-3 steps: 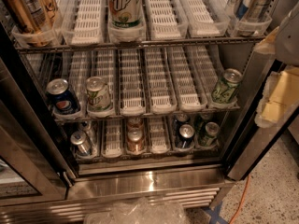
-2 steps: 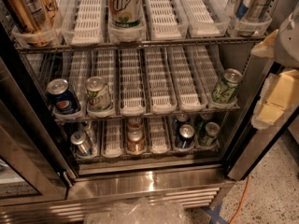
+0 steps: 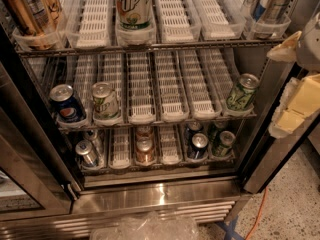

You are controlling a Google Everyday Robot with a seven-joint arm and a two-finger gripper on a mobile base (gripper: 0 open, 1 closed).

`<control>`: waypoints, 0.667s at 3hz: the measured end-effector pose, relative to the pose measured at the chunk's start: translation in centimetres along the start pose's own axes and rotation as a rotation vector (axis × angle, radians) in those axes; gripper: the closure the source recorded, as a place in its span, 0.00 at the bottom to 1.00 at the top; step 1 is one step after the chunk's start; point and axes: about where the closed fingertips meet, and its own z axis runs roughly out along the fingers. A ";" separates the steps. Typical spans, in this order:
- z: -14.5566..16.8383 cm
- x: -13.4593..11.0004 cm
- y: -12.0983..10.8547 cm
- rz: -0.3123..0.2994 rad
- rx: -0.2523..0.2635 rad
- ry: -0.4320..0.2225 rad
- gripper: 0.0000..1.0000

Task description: Pick orange can from bottom shelf of fridge

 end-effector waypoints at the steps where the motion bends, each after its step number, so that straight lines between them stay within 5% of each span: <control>1: 2.7 0.2 1.5 0.051 -0.099 -0.150 0.00; 2: 5.2 -2.4 5.1 0.102 -0.245 -0.319 0.00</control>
Offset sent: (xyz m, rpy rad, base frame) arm -0.0671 0.1349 -0.0343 0.8441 0.3375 0.1560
